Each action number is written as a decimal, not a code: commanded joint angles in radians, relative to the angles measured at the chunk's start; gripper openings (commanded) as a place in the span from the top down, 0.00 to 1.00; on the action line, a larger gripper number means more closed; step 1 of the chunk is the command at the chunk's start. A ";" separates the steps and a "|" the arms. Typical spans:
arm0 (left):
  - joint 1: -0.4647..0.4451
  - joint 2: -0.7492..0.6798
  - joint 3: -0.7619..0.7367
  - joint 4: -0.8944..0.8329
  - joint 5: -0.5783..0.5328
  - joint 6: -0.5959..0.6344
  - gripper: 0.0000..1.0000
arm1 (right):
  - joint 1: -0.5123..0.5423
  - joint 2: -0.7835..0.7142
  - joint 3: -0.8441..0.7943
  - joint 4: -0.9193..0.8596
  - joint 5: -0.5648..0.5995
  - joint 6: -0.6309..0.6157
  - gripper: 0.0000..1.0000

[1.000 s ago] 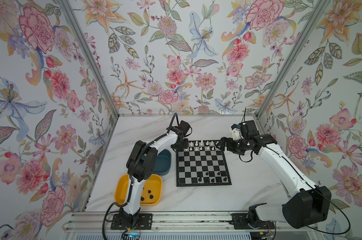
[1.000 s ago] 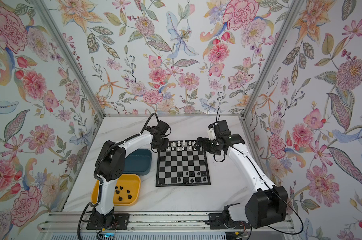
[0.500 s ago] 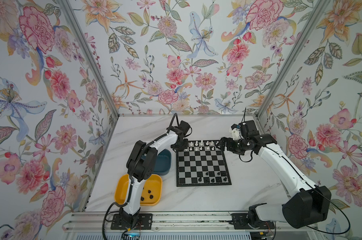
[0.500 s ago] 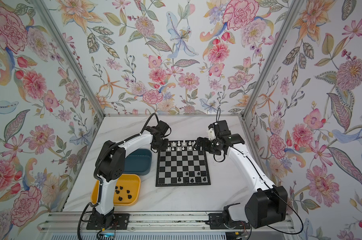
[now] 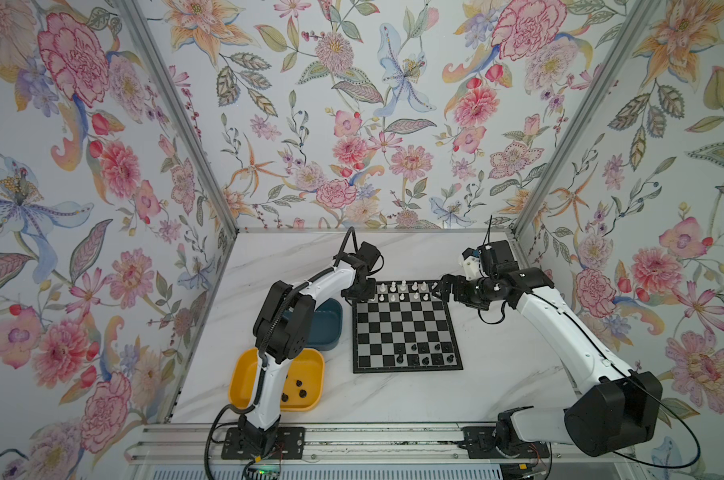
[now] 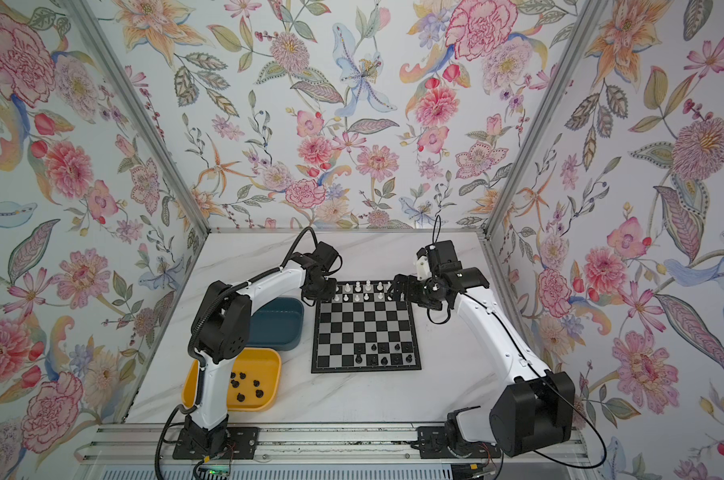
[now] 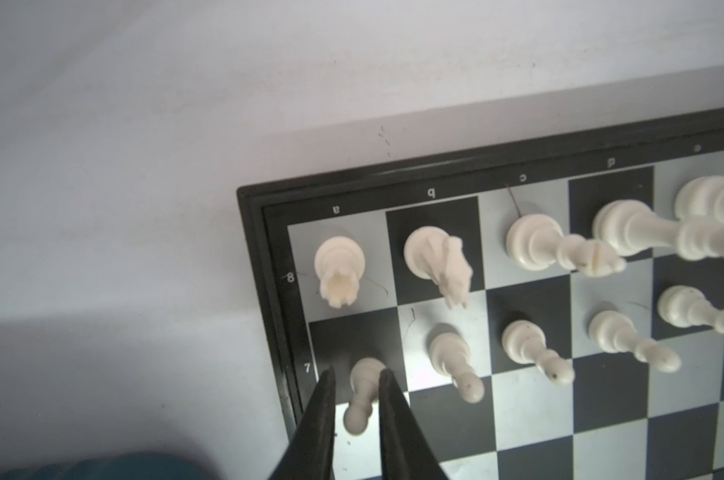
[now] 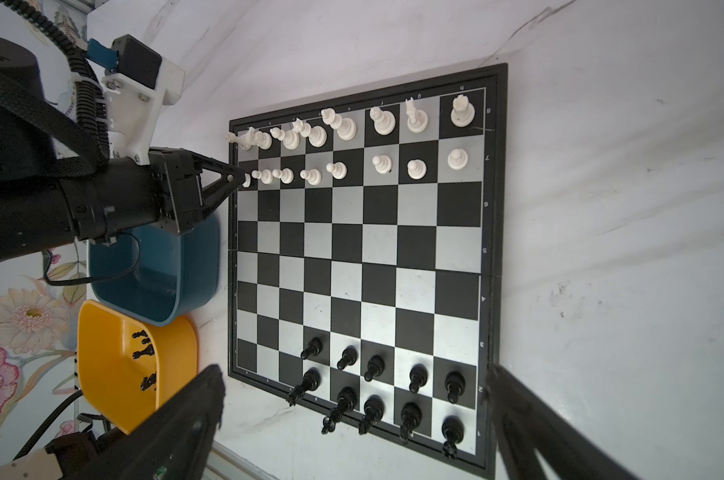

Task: Set up the chess pieces on the board
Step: 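Lower the pawn onto the corner second-row square and open the left gripper, then move the open left gripper back over the empty teal tub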

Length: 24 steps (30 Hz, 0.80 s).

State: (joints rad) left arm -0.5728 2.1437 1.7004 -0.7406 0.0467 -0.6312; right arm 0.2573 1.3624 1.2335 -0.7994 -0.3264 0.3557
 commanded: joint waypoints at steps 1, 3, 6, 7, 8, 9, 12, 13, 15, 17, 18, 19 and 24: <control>-0.006 0.028 0.007 -0.032 -0.014 0.022 0.78 | -0.006 0.007 -0.007 -0.021 -0.005 -0.009 0.01; -0.005 0.030 0.008 -0.031 -0.018 0.024 0.78 | -0.006 0.006 -0.009 -0.020 -0.006 -0.011 0.01; -0.004 0.036 0.023 -0.037 -0.024 0.027 0.77 | -0.007 0.004 -0.010 -0.020 -0.005 -0.008 0.01; -0.004 0.039 0.031 -0.041 -0.027 0.029 0.77 | -0.007 0.005 -0.012 -0.021 -0.005 -0.008 0.01; -0.004 0.041 0.037 -0.042 -0.027 0.029 0.76 | -0.007 0.003 -0.012 -0.021 -0.006 -0.008 0.01; -0.004 0.042 0.042 -0.043 -0.030 0.030 0.75 | -0.007 0.003 -0.014 -0.021 -0.005 -0.008 0.01; -0.003 0.046 0.057 -0.049 -0.033 0.033 0.72 | -0.008 0.001 -0.016 -0.020 -0.005 -0.008 0.01; -0.005 0.045 0.065 -0.052 -0.035 0.033 0.71 | -0.009 0.000 -0.017 -0.020 -0.005 -0.008 0.01; -0.004 0.044 0.072 -0.053 -0.033 0.033 0.70 | -0.012 0.001 -0.016 -0.021 -0.004 -0.009 0.01; -0.004 0.040 0.080 -0.056 -0.035 0.034 0.68 | -0.012 0.000 -0.015 -0.021 -0.004 -0.010 0.01; -0.003 0.039 0.085 -0.058 -0.035 0.034 0.67 | -0.012 0.001 -0.014 -0.021 -0.005 -0.010 0.01; -0.004 0.036 0.089 -0.060 -0.037 0.034 0.67 | -0.013 0.003 -0.012 -0.021 -0.005 -0.010 0.01; -0.005 0.028 0.126 -0.079 -0.039 0.034 0.65 | -0.014 0.009 -0.004 -0.021 -0.007 -0.013 0.01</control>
State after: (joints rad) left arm -0.5728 2.1731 1.7863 -0.7788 0.0380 -0.6090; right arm 0.2504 1.3624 1.2278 -0.8032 -0.3260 0.3553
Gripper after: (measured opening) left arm 0.348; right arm 0.989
